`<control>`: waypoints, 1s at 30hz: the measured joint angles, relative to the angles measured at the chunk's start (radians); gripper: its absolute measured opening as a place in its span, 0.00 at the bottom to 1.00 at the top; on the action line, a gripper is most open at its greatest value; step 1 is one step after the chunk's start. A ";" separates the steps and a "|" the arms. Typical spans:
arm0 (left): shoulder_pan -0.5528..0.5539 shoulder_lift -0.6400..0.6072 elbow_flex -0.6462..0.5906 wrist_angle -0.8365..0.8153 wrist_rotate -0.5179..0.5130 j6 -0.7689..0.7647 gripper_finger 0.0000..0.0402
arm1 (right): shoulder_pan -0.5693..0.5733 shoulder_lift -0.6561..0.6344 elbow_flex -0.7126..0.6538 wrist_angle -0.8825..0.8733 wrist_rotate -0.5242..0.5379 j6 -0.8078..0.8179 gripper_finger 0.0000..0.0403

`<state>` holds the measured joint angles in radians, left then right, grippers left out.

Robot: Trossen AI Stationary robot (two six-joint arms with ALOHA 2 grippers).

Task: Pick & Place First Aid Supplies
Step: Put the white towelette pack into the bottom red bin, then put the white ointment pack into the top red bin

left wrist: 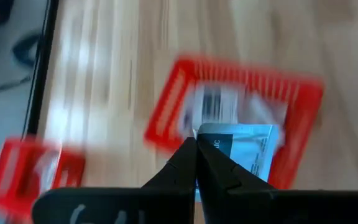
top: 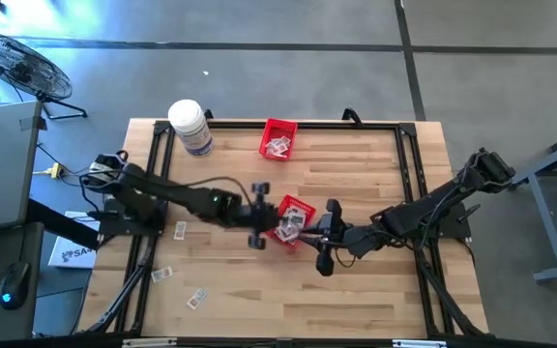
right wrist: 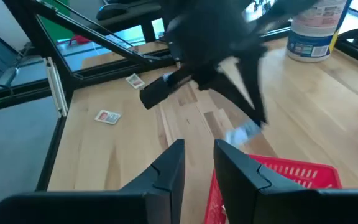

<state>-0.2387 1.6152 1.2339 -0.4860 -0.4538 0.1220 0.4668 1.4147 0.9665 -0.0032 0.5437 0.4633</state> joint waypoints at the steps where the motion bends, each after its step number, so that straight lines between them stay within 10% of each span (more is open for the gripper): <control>1: 0.019 0.006 0.000 0.050 0.043 0.023 0.00 | -0.002 0.000 0.000 0.000 0.000 0.000 0.19; 19: 0.089 0.204 0.001 0.241 0.260 0.158 0.15 | -0.010 -0.022 0.001 -0.013 0.052 -0.114 0.19; 30: 0.078 0.026 -0.014 -0.165 0.173 -0.064 0.35 | -0.053 -0.022 0.001 -0.093 0.053 -0.154 0.19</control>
<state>-0.1608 1.6413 1.2199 -0.6512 -0.2811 0.0584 0.4141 1.3932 0.9672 -0.0967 0.5962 0.3088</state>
